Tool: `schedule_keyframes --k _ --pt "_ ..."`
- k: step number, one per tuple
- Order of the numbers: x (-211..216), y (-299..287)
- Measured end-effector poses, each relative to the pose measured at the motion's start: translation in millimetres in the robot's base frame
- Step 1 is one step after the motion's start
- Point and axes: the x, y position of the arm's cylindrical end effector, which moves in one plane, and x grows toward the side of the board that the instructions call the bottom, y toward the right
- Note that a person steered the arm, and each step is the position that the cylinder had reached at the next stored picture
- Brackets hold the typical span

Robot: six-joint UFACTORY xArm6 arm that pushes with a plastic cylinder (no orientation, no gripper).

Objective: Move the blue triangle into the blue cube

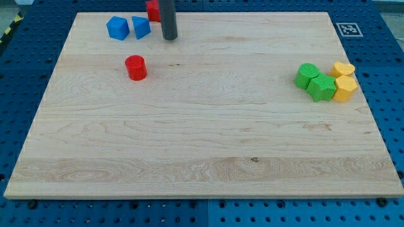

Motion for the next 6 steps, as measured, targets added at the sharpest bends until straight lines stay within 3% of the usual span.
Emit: schedule_keyframes --k 6 --pt "-16.7 -68.5"
